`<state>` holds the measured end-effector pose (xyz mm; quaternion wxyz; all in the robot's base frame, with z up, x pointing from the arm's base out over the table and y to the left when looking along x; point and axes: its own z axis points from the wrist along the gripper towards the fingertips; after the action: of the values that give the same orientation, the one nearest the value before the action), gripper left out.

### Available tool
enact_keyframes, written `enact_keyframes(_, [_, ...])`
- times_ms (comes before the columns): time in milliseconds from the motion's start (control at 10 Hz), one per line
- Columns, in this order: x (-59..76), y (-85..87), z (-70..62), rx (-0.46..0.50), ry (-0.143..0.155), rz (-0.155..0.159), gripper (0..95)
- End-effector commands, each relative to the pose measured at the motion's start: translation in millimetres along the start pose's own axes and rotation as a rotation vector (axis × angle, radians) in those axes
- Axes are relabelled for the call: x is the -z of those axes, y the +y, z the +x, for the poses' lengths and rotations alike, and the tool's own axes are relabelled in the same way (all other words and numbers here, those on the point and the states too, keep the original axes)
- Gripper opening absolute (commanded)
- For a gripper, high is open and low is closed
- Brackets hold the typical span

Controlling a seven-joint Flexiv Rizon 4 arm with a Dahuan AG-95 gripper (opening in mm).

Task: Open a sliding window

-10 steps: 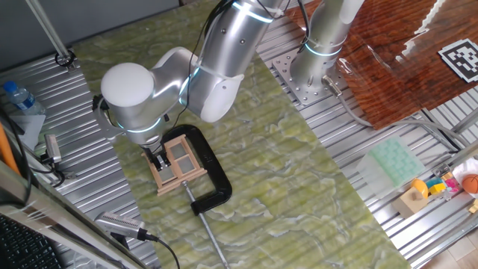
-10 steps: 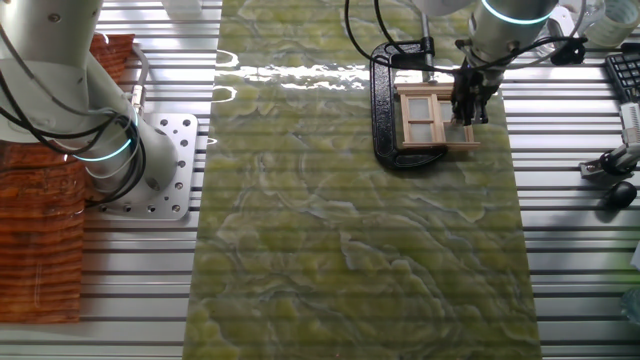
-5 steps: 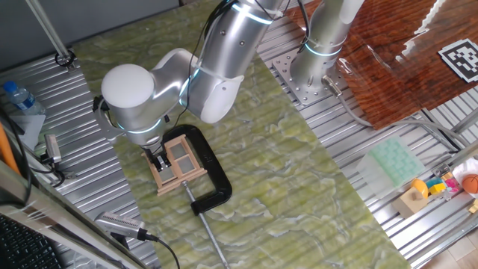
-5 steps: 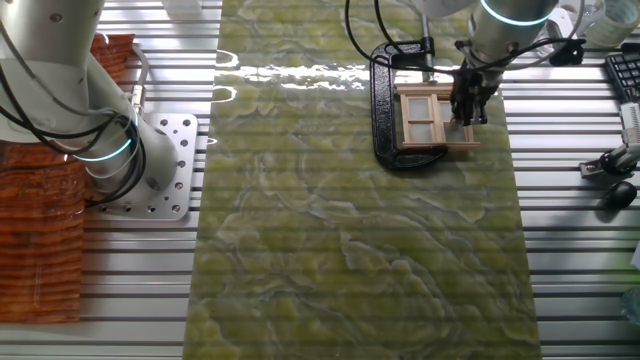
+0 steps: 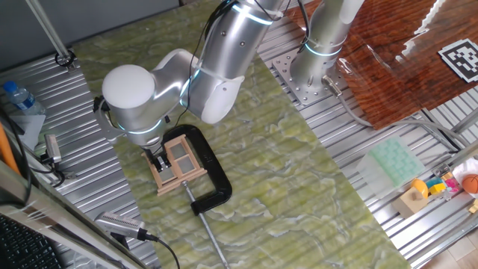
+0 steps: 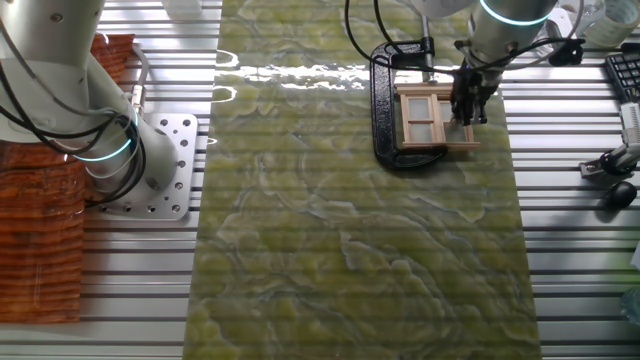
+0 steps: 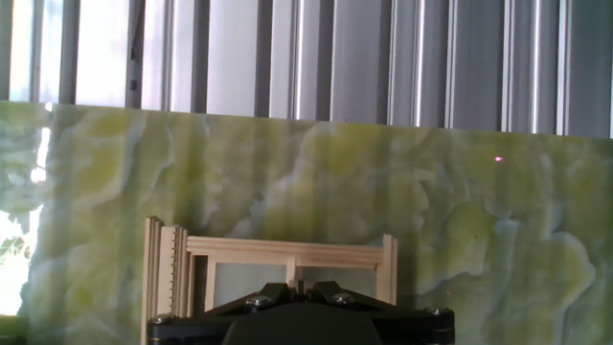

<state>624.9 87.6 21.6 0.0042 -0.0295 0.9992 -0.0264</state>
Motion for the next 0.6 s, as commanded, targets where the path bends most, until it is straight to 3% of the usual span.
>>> enact_keyframes(100, [-1.0, 0.6, 0.0, 0.000, -0.001, 0.000, 0.0])
enact_keyframes(600, [-5.7, 5.1, -1.2, -0.007, -0.003, 0.001, 0.0])
